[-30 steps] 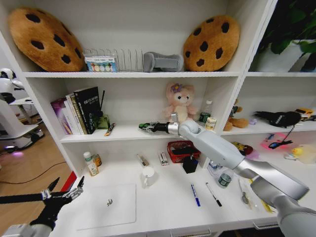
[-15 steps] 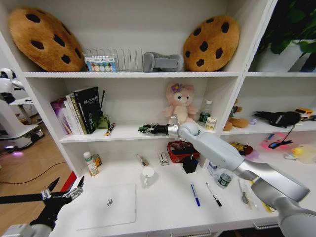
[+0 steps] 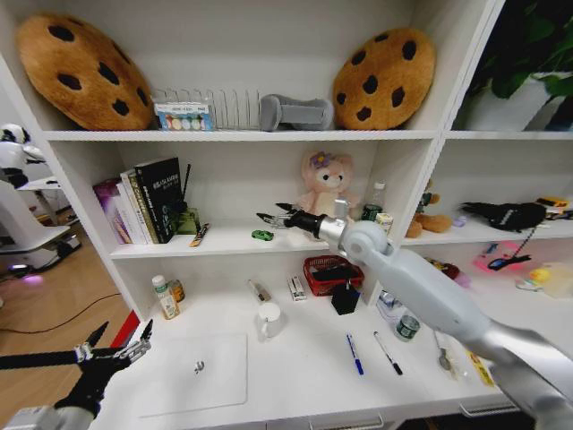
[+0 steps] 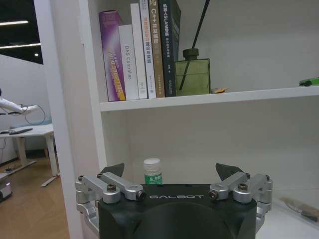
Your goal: Organize the objects on the table.
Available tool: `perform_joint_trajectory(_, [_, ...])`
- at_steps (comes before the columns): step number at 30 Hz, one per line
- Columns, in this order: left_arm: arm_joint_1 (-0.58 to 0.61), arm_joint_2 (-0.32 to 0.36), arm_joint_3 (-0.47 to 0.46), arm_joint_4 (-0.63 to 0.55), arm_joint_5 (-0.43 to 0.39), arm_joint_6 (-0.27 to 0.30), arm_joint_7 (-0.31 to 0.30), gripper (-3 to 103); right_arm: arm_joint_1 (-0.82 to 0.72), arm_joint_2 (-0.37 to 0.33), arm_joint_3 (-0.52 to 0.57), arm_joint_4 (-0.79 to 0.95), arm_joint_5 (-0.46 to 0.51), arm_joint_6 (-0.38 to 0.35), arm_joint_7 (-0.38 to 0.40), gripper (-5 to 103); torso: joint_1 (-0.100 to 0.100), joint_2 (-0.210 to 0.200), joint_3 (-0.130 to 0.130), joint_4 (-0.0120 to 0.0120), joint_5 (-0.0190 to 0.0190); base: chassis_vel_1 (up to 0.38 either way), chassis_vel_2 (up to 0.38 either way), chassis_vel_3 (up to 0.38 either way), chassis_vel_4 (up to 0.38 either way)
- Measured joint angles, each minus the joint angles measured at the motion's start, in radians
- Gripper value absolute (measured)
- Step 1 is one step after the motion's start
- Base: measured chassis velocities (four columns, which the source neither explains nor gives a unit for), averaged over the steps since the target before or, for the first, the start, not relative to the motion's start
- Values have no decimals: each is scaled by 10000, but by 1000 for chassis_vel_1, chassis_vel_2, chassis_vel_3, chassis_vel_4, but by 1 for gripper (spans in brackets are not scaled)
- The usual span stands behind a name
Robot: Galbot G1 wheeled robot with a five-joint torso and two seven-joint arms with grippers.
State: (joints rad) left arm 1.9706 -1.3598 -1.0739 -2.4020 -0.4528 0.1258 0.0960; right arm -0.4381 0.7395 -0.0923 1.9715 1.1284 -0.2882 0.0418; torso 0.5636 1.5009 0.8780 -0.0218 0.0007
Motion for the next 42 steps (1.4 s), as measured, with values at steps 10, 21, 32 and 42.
perform_joint_trajectory(10, [1, 0, 0, 0, 0, 1, 2, 100, -9939, 389, 7215, 3215, -2113, 615, 1102, 100, -2, 1, -1, 3, -1, 0, 0, 0, 0])
perform_joint_trajectory(21, [0, 0, 0, -1, 0, 0, 1, 100, -13883, 2782, 8407, 3008, -5107, 1685, -267, 100, -3, 3, -1, 2, -7, 0, 0, 0, 0])
perform_joint_trajectory(32, [1, 0, 0, -1, 0, 1, 1, 100, -12782, 2832, 7069, 886, -5320, 637, 324, 100, 0, 0, 1, 4, -6, 0, 0, 0, 0])
perform_joint_trajectory(42, [0, 0, 0, -1, 0, 1, 1, 100, -11448, 2798, 5794, -427, -5517, 442, 663, 100, 0, 0, 2, 6, -8, 0, 0, 0, 0])
